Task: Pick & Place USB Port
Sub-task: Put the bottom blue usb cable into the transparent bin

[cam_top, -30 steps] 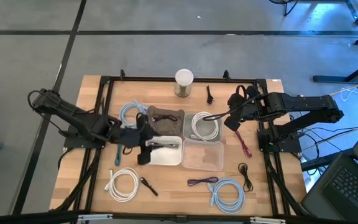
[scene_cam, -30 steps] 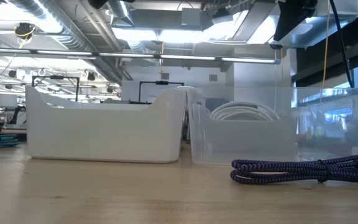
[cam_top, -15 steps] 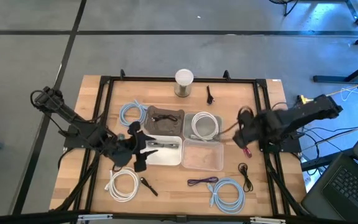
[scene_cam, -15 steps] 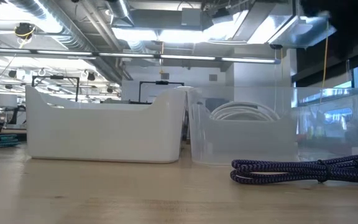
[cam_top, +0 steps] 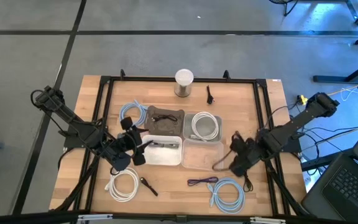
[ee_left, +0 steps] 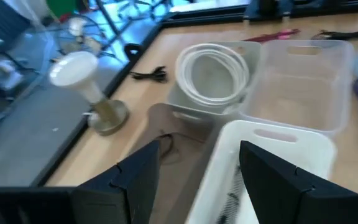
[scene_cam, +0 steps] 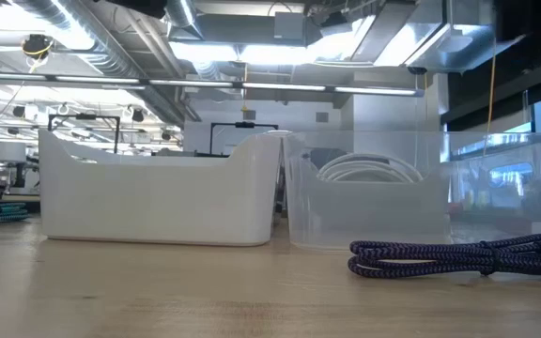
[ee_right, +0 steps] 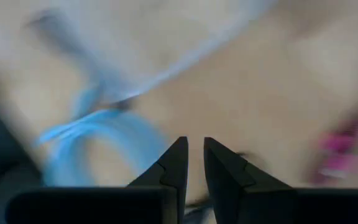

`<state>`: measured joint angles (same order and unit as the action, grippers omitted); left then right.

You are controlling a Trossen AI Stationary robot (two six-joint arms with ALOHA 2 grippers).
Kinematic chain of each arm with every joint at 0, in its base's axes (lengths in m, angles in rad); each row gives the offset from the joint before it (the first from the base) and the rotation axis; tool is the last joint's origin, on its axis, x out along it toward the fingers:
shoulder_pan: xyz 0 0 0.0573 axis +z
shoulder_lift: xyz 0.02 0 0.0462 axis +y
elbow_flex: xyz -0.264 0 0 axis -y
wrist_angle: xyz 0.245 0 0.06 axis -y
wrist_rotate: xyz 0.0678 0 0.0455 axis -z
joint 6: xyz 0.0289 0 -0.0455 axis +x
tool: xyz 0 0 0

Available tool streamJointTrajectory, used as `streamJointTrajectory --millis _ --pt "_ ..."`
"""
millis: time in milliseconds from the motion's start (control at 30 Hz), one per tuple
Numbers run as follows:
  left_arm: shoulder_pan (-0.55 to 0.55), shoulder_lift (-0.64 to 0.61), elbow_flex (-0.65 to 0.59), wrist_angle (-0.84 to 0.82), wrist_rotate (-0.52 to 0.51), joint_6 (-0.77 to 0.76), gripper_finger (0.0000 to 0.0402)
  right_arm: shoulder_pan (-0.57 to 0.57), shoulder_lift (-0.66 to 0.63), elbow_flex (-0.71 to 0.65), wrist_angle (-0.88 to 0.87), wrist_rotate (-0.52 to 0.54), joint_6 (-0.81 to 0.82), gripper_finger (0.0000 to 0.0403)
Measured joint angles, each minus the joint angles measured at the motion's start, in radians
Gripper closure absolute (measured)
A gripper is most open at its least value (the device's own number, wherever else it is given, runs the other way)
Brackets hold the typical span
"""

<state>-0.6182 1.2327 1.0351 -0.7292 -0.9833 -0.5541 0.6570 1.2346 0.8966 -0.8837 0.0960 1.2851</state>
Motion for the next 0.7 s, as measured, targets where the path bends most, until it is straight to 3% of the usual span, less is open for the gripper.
streamJointTrajectory --millis 167,333,500,700 --pt "0.017 0.000 0.000 -0.002 -0.037 -0.001 0.0193 0.118 0.013 0.004 0.204 0.048 -0.001 0.0348" --pt "0.051 0.000 0.000 -0.002 -0.039 -0.001 0.0193 0.202 0.108 0.003 0.259 0.099 0.011 0.0348" --pt "0.082 0.000 0.000 -0.001 -0.009 -0.001 0.0193 0.247 0.255 0.004 0.313 0.070 -0.086 0.0348" --pt "0.104 0.000 0.000 0.014 0.009 -0.002 0.0193 0.242 0.377 0.004 0.283 -0.044 -0.237 0.0347"
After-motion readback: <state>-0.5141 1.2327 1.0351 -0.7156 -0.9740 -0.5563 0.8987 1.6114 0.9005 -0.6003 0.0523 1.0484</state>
